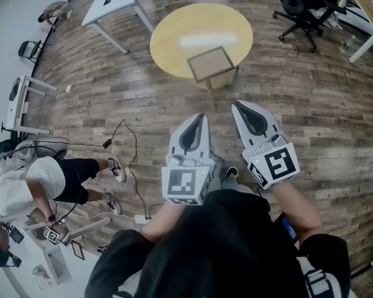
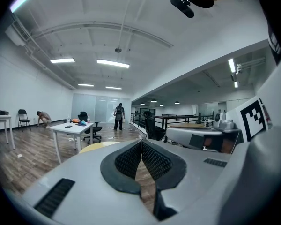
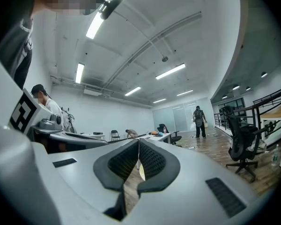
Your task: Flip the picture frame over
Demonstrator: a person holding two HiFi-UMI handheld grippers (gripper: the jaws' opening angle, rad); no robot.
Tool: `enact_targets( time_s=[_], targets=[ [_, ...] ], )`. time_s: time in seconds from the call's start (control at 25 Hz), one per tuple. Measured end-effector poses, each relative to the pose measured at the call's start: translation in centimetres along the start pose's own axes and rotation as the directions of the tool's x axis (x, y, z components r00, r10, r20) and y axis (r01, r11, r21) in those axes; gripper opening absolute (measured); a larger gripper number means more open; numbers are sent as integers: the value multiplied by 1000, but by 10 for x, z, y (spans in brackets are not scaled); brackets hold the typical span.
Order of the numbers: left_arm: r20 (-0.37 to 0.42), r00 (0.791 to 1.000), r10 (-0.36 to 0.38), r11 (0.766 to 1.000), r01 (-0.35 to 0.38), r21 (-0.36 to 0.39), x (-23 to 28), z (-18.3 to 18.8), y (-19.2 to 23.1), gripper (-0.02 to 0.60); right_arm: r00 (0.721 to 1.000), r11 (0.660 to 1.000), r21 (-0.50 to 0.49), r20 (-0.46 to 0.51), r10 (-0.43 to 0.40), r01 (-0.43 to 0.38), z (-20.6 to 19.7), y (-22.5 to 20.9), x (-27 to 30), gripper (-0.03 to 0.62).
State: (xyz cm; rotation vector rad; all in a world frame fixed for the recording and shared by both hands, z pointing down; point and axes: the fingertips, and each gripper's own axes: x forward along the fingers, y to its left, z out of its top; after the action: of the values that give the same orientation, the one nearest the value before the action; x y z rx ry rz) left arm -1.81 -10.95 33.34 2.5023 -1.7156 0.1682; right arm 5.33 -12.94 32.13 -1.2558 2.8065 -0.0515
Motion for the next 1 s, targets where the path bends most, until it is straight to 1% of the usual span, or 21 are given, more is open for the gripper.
enact_targets(
  time_s=[0.28,0.44,0.56,0.68,0.8,1.0],
  targets=[
    [2,1000,-21,1000,21,-18,56,3,41,23,998,999,-21,-34,-47,46,-8,-41,53,18],
    [-7,999,-36,999,36,-39,90,6,74,23,995,995,-41,-45,-90,88,-3,-66,95,18],
    [7,999,-53,998,53,-33,117,11,101,23,994,993,-63,-41,-106,103,0,-80,132,18],
    [-3,998,-68,996,68,-51,135,6,129,23,991,991,-74,-58,-119,114,-5,-86,165,18],
    [6,997,-77,996,77,-34,154,9,156,23,989,990,-80,-81,-125,118,-14,-90,193,18],
    [-6,996,-88,995,87,-50,176,5,182,23,984,989,-86,-120,-129,119,-26,-104,218,18]
  ],
)
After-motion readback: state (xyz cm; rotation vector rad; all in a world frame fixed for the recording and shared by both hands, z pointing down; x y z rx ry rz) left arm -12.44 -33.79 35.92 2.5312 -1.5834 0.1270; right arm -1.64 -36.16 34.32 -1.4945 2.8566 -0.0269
